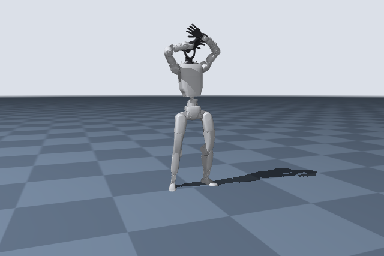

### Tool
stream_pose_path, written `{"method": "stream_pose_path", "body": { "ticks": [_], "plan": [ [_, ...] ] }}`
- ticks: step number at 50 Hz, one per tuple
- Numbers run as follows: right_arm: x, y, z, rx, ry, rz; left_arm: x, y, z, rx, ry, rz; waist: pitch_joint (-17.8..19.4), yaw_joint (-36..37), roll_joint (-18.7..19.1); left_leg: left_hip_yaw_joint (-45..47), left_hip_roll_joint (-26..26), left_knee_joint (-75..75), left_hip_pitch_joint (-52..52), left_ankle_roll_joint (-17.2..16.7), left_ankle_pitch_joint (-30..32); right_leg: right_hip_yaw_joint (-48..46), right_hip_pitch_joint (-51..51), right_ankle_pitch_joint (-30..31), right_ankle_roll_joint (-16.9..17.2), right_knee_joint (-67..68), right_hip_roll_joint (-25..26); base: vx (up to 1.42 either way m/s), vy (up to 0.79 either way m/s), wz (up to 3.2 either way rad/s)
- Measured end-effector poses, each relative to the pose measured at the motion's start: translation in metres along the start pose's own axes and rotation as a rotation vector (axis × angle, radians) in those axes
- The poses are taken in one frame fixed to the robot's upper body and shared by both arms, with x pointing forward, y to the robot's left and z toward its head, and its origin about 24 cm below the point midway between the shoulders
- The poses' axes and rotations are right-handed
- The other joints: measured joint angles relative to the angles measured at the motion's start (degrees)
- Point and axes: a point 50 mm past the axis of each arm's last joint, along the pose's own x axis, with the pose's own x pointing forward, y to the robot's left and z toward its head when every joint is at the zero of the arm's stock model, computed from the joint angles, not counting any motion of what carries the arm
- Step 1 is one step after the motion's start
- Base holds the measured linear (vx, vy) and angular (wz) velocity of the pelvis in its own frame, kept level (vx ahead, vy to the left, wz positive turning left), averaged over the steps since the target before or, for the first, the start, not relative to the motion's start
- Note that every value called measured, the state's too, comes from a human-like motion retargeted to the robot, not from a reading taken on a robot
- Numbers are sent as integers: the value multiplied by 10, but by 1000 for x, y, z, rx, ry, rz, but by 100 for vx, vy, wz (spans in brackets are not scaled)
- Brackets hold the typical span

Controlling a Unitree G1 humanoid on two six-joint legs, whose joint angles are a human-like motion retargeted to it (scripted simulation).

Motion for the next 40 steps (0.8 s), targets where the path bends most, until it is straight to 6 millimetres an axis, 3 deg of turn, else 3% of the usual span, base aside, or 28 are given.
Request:
{"method": "stream_pose_path", "body": {
  "ticks": [2, 5, 8, 10, 14, 17, 20, 22, 25, 27, 30, 32, 35, 38, 40],
  "plan": [
    [-1, -2, -19, -38, 70, -24, -5, -8, 34, 13, -196, -72, -10, 10, 12, 1, 1, 0, -2, -2, 0, 2, -3, 1, -2, 1, 2, 0, 0, 0],
    [-12, -3, -48, -99, 196, 4, -15, 5, 94, 47, -526, 5, -21, 11, 14, 2, 3, -1, -5, -6, 1, 4, -7, 2, -6, 1, 4, 0, 0, 0],
    [-35, 6, -66, -102, 322, 142, -21, 22, 124, -67, -632, 121, -21, -8, -5, 1, 3, -1, -4, -9, 1, 3, -6, 2, -9, 2, 4, 0, 0, 0],
    [-51, 17, -67, -63, 369, 276, -15, 30, 121, -86, -591, 170, -17, -21, -22, -1, 3, -1, -4, -10, 1, 1, -4, 2, -9, 2, 3, 0, 0, 0],
    [-57, 36, -32, 41, 244, 442, 11, 40, 65, 3, -311, 227, -7, -39, -44, -2, 0, 0, 0, -8, 0, -1, 0, -1, -5, 1, 1, 0, 0, 0],
    [-40, 35, 4, 142, 92, 374, 15, 42, 18, 17, -76, 274, -2, -37, -39, -1, -1, -1, 1, -4, 0, -1, 2, -1, -1, 1, -1, 0, 0, 0],
    [-23, 27, 19, 245, 41, 223, 5, 25, -11, -4, 70, 184, -3, -23, -18, 2, -2, -1, 2, 0, 0, 1, 1, 0, 0, 1, -1, 0, 0, 0],
    [-15, 22, 8, 270, 89, 103, -4, 3, -9, -65, 68, 54, -7, -13, -4, 3, -1, -1, 2, 2, 0, 3, -1, 0, -1, 1, -1, 0, 0, 0],
    [-13, 17, -24, 251, 228, -63, -18, -23, 27, -138, -105, -80, -18, 0, 18, 5, 1, 0, 0, 2, -2, 6, -4, 1, -5, 1, 1, 0, 0, 0],
    [-21, 18, -46, 199, 332, -75, -24, -23, 67, -104, -318, -92, -27, 4, 26, 5, 2, -1, -2, 0, -2, 6, -6, 1, -8, 1, 3, 0, 0, 0],
    [-41, 27, -67, 143, 448, 63, -31, -8, 118, -105, -567, -22, -35, -6, 17, 2, 3, -1, -5, -4, -2, 4, -7, 1, -11, 1, 3, 0, 0, 0],
    [-52, 36, -63, 152, 445, 200, -31, 5, 128, -158, -594, 68, -35, -21, -1, -1, 3, -1, -6, -6, -2, 1, -6, 0, -11, 1, 3, 0, 0, 0],
    [-52, 43, -35, 105, 272, 354, -17, 18, 108, -190, -466, 221, -31, -45, -32, -4, 0, -1, -5, -8, -1, -3, -3, -2, -9, 1, 1, 0, 0, 0],
    [-35, 36, 8, -45, -27, 354, 3, 26, 57, -134, -214, 307, -24, -56, -47, -7, -2, -2, -3, -6, -2, -7, 1, -4, -4, 1, -2, 0, 0, 0],
    [-25, 29, 31, -55, -155, 289, 6, 23, 26, -96, -64, 285, -23, -52, -44, -7, -3, -2, -1, -4, -3, -7, 2, -6, -1, 0, -3, 0, 0, 0]
  ]
}}
